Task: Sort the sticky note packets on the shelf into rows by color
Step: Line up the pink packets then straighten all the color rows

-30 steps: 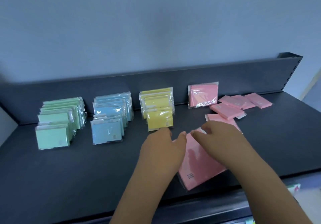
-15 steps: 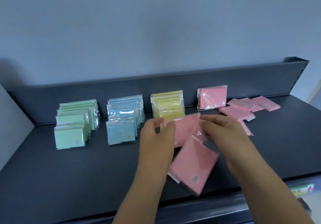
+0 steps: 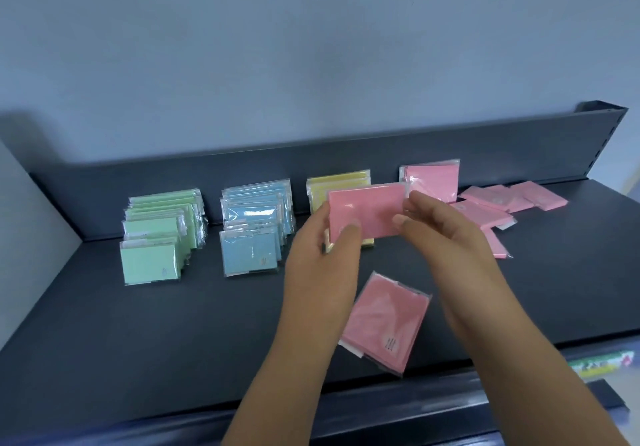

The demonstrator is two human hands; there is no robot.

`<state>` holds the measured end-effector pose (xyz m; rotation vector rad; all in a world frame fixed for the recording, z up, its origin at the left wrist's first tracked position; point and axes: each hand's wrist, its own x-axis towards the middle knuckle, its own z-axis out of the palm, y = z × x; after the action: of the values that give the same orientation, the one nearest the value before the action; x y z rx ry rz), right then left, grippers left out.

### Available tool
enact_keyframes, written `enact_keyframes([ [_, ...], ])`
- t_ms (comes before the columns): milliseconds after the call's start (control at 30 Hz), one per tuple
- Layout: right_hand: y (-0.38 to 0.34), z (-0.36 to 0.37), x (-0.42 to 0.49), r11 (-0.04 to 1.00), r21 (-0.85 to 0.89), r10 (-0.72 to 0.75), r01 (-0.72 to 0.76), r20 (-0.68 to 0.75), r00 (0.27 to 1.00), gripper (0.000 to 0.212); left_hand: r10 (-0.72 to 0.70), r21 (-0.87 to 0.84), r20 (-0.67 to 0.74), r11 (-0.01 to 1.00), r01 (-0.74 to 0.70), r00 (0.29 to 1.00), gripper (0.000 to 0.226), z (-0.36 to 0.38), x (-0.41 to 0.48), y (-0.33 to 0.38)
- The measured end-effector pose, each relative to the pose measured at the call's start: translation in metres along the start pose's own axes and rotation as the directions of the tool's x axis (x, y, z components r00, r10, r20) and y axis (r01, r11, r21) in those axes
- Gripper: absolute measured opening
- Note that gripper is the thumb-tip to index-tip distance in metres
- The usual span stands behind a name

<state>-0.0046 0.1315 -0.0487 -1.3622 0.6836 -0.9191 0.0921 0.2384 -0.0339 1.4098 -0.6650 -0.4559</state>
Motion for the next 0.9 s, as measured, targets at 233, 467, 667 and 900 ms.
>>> enact_keyframes([
  [233,-0.011,-0.057,0.013,0.988,0.122,0.094,-0.098,0.045,0.995,0.044,-0.038,-0.061,0.046,0.997,0.04,0.998,0.031,0.057,-0.011,0.006],
  [467,-0.02,-0.123,0.038,0.992,0.066,0.101,-0.111,0.137,0.985,0.056,-0.007,0.04,-0.028,0.999,0.008,1.0,0.063,0.122,-0.009,0.011],
  [667,-0.026,-0.142,0.056,0.993,0.042,0.103,-0.11,0.147,0.984,0.049,0.002,0.08,-0.034,0.997,0.001,0.999,0.043,0.145,0.003,0.004],
  [900,-0.038,-0.139,0.079,0.998,0.036,0.037,-0.045,0.19,0.981,0.022,-0.049,0.166,-0.052,0.985,0.057,0.997,0.025,0.138,0.031,0.007],
])
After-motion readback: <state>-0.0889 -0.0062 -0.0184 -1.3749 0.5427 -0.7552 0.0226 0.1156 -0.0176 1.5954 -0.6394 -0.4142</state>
